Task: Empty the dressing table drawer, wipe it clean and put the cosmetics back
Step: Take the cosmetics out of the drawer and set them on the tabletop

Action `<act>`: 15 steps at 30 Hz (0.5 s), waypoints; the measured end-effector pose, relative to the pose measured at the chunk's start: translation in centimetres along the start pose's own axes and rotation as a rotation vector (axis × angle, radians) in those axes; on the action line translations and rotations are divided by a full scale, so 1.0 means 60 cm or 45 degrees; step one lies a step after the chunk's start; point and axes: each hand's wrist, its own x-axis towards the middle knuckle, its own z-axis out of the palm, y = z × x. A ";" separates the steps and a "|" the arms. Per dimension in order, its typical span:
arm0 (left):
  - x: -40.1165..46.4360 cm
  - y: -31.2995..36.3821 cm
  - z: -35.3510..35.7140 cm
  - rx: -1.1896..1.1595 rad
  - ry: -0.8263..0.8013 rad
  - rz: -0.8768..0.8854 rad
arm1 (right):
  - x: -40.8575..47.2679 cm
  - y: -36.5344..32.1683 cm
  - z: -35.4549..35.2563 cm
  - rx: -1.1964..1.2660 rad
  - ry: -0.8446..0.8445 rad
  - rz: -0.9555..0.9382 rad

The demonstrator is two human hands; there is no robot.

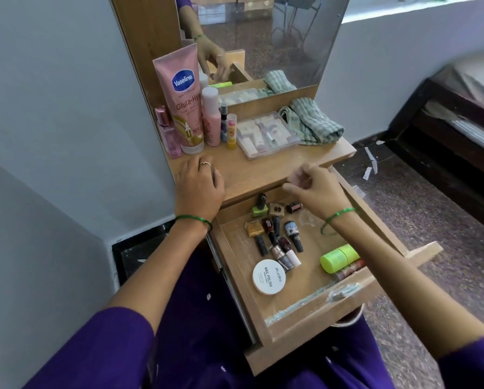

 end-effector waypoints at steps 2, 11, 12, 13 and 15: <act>-0.001 -0.001 -0.001 0.006 0.004 0.018 | -0.033 0.022 0.002 -0.099 -0.162 0.061; -0.004 -0.001 -0.003 -0.021 -0.005 0.028 | -0.133 0.051 0.087 -0.924 -0.952 -0.535; -0.004 -0.001 -0.004 -0.029 -0.005 0.030 | -0.134 0.054 0.090 -0.981 -0.919 -0.594; -0.003 -0.001 -0.005 -0.043 0.001 0.036 | -0.135 0.052 0.091 -1.026 -0.888 -0.644; -0.004 0.001 -0.009 -0.065 0.020 0.052 | -0.135 0.054 0.094 -1.074 -0.850 -0.677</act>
